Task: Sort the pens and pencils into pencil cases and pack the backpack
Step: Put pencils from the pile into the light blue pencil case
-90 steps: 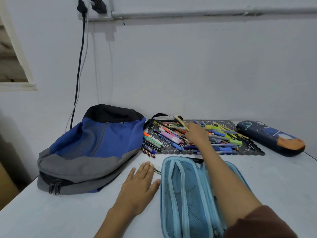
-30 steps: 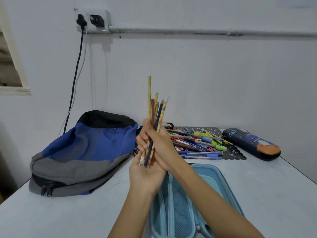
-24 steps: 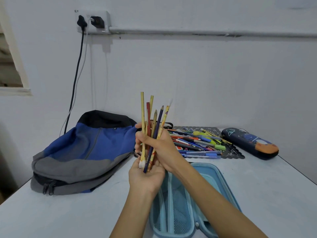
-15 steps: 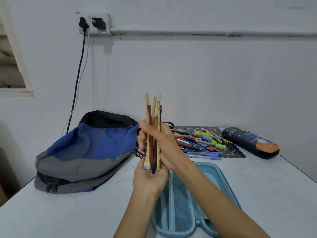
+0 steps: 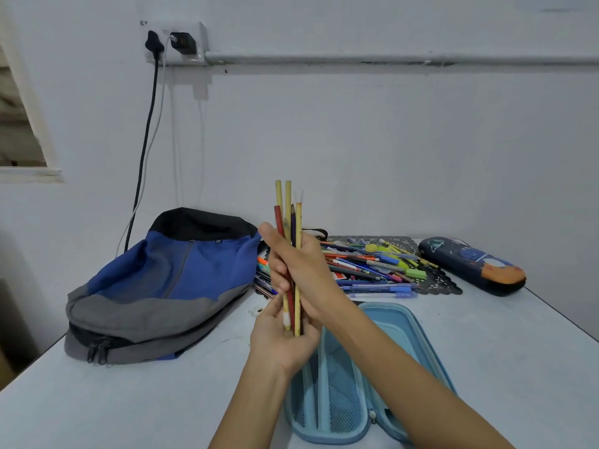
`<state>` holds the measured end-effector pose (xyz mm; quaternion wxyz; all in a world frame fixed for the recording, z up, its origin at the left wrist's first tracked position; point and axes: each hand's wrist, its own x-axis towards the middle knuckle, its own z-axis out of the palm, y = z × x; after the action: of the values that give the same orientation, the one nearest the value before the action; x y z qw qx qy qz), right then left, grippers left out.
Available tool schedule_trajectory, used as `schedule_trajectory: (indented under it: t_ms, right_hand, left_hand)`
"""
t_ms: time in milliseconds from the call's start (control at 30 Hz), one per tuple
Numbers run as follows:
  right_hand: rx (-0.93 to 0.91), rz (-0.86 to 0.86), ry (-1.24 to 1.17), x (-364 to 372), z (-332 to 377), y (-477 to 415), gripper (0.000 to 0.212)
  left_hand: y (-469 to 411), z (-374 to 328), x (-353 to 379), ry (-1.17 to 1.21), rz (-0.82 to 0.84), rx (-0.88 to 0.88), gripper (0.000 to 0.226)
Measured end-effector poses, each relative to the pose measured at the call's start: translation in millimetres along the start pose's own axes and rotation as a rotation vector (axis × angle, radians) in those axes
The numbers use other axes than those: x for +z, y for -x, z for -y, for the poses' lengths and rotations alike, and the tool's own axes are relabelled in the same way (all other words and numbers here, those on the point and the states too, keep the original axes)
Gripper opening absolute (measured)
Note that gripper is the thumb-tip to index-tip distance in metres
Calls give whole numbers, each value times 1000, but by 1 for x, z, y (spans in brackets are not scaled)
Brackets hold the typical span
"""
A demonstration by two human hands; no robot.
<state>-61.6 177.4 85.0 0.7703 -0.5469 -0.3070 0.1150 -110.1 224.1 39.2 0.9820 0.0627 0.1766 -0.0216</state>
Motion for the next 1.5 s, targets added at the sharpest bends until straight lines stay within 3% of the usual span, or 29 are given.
schedule_trajectory:
  t_ms: [167, 333, 467, 533, 667, 767, 833, 967, 1100, 1300, 1500]
  right_hand:
    - [4, 6, 83, 1, 0, 2, 37]
    - [-141, -117, 521, -14, 8, -7, 39]
    - [-32, -135, 488, -37, 7, -13, 34]
    - [-15, -220, 461, -49, 1, -16, 33]
    - [3, -393, 561, -72, -16, -20, 32]
    - [33, -447, 676, -84, -29, -24, 33]
    - [65, -447, 699, -87, -37, -25, 33]
    - [157, -381, 769, -86, -50, -29, 28]
    - [269, -352, 839, -81, -61, -39, 19]
    - [431, -259, 908, -75, -76, -43, 29]
    - [416, -246, 938, -70, -89, -34, 30]
  left_hand:
    - [1, -1, 1, -70, 11, -8, 36]
    - [-9, -9, -8, -199, 119, 67, 34]
    - [-15, -22, -17, -349, 184, 150, 40]
    - [-17, -26, -19, -614, 136, 324, 34]
    - [-30, -41, -38, -1586, -109, 816, 10]
    - [-36, -42, -44, -2195, -145, 785, 18]
    - [-36, -37, -40, -2418, -185, 790, 24]
    - [-38, -37, -34, -2431, -190, 766, 9]
    - [-42, -45, -37, -2277, -187, 732, 21]
    - [-46, -47, -40, -2202, -184, 724, 18]
    - [-48, -48, -45, -2126, -194, 740, 21]
